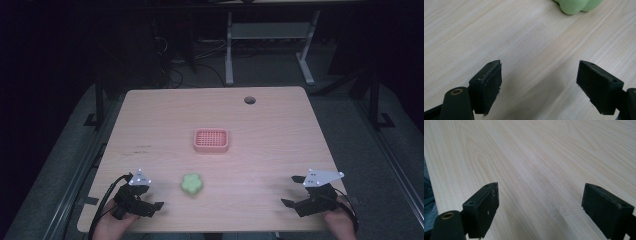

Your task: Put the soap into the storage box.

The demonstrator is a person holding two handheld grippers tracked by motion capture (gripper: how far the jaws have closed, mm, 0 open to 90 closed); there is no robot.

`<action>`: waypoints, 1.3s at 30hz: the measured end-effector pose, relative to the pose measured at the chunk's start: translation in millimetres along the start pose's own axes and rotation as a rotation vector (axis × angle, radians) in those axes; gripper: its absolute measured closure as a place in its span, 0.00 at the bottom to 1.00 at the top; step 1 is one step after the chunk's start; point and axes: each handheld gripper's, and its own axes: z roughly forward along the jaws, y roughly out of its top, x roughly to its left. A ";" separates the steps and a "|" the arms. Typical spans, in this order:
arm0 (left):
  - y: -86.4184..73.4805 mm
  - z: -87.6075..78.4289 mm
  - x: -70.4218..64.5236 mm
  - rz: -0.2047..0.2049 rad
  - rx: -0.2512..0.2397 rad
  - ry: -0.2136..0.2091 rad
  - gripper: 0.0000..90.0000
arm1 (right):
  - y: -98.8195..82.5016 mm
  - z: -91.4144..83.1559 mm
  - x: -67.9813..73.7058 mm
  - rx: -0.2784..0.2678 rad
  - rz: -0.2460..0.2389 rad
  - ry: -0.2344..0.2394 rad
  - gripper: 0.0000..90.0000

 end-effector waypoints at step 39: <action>28.5 9.8 -23.8 0.102 0.042 -0.021 0.21 | 0.4 -1.1 1.1 -0.004 -0.002 0.001 0.15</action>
